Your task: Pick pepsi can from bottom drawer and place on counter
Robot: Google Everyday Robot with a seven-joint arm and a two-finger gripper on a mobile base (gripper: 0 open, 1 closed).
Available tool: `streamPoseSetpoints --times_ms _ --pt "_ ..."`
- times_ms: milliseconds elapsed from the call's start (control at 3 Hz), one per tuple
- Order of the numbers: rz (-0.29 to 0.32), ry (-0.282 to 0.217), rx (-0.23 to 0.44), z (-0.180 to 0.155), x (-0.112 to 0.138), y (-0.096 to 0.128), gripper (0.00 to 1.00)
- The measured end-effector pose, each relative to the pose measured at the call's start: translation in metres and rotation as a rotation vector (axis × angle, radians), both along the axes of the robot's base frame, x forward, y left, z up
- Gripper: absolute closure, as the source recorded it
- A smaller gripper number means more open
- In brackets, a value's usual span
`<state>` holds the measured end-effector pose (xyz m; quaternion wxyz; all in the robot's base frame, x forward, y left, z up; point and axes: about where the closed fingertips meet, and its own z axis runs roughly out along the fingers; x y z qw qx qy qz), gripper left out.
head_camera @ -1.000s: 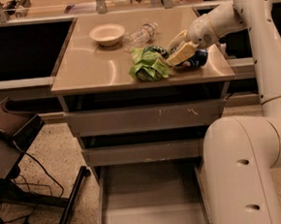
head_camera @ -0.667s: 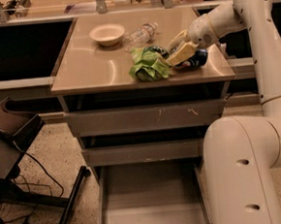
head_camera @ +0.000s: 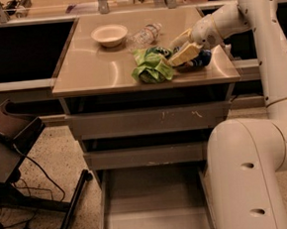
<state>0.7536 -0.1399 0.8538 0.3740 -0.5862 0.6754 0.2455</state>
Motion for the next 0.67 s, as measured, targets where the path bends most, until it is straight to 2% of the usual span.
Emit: streamPoseSetpoints --times_ms 333,667 --pt "0.0 0.0 0.0 0.0 0.0 0.0 0.0" --pt "0.0 0.0 0.0 0.0 0.0 0.0 0.0"
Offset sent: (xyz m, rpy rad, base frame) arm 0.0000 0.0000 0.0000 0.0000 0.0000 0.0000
